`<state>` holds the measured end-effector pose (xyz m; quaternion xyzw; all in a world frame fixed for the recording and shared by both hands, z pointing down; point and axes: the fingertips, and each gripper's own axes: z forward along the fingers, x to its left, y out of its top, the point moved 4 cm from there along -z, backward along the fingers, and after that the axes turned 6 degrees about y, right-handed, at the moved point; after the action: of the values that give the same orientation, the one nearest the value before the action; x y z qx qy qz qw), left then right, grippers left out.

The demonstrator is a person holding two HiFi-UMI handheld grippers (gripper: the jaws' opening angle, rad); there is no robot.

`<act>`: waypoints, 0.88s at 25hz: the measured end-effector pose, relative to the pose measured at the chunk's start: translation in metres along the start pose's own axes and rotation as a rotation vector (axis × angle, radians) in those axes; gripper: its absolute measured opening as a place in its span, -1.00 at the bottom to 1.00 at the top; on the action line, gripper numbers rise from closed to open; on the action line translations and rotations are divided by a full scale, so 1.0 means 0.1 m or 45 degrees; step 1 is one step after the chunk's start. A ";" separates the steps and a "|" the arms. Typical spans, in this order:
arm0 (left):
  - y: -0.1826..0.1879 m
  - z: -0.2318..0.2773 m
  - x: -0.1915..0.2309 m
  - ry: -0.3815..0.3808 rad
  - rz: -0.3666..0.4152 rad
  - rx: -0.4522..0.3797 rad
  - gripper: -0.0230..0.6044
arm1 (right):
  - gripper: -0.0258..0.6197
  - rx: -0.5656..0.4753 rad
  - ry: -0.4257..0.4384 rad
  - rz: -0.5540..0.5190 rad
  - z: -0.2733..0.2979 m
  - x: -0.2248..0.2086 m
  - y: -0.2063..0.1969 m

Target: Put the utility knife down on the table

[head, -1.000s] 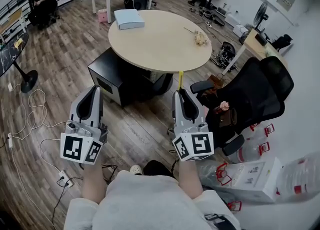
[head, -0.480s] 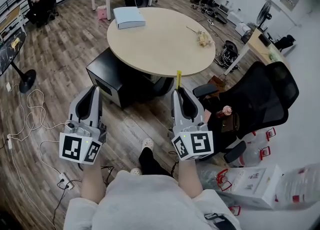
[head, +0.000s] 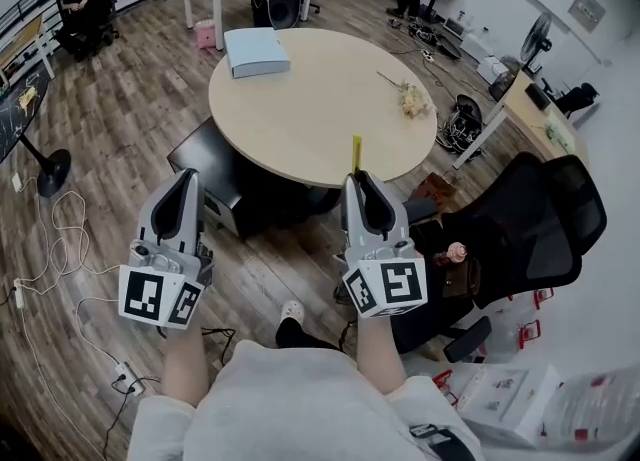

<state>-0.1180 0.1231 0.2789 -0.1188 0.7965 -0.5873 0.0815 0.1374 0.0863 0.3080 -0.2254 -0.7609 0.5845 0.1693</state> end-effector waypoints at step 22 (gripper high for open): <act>-0.43 1.25 0.04 0.087 0.049 -0.012 -0.90 | -0.69 -0.003 0.104 -0.003 0.97 -1.01 -0.28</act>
<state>-0.0840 -0.0043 0.2828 -0.0839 0.8036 -0.5856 0.0650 0.1673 -0.0536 0.3107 -0.2486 -0.7543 0.5736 0.2007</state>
